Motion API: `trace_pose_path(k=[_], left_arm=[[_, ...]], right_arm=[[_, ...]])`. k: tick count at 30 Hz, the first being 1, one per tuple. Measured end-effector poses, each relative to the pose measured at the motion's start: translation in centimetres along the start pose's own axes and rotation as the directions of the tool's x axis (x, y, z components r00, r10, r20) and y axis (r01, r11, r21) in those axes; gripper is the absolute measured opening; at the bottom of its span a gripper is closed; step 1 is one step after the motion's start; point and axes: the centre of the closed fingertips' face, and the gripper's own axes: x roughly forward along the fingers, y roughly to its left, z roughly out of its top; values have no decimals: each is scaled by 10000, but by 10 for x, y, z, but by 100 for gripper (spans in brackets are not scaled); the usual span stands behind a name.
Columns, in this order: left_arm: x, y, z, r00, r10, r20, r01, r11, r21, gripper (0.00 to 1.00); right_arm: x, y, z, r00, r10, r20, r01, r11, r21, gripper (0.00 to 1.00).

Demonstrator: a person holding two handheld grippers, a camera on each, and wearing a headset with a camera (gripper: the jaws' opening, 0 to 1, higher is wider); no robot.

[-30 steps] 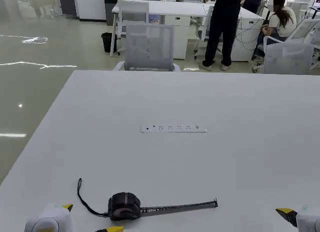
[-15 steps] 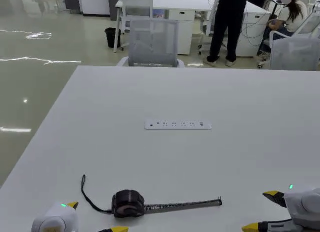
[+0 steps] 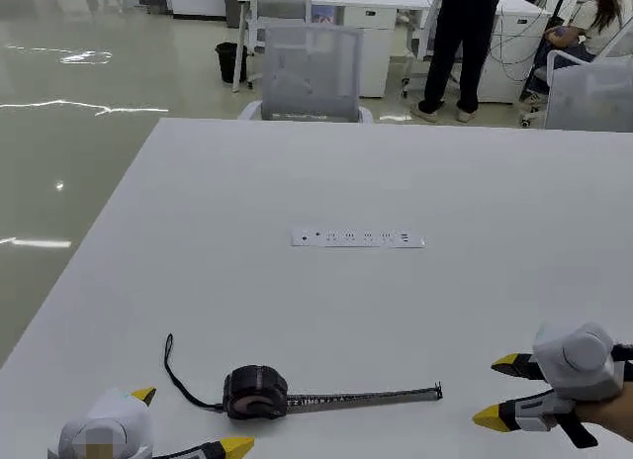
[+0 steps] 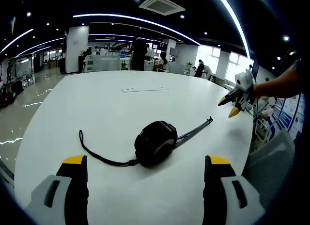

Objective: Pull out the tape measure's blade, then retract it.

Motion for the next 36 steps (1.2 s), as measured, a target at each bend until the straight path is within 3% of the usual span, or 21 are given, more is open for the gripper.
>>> trace_pose_path(k=[10,15,22,26,27,28,30,36], left_arm=[[-3,8,1,10000,26,11,-26,10000,-53,99],[-2,9,-3,10000,25,-45,-25,10000,-57,99],[-2,10,-2,10000,80,-3,-80,9999,-151,99],[-2,14,-4,9999,142,-53,-143,9996,-225,99],[-2,15,-4,9999,161,-37,-162,9996,-246,99],[-2,17,-4,9998,191,-15,-191,9995,-269,99],[-3,18,-3,9997,223,25,-222,9993,-302,99],[-4,20,-6,9997,244,-6,-244,9991,-333,99]], right_arm=[[28,-9,14,9938,701,-860,-800,9899,-1170,40],[41,-13,15,9845,906,-1501,-1151,9797,-1639,35],[59,-19,17,9705,1202,-2088,-1554,9746,-1614,27],[67,-15,12,9553,1383,-2613,-1890,9654,-1799,26],[70,-13,17,9582,1562,-2395,-2020,9627,-1801,25],[70,-13,13,9501,1572,-2696,-2131,9579,-1923,23],[72,-11,13,9456,1663,-2798,-2255,9546,-1945,23],[72,-4,10,9203,2024,-3348,-2866,9314,-2246,20]])
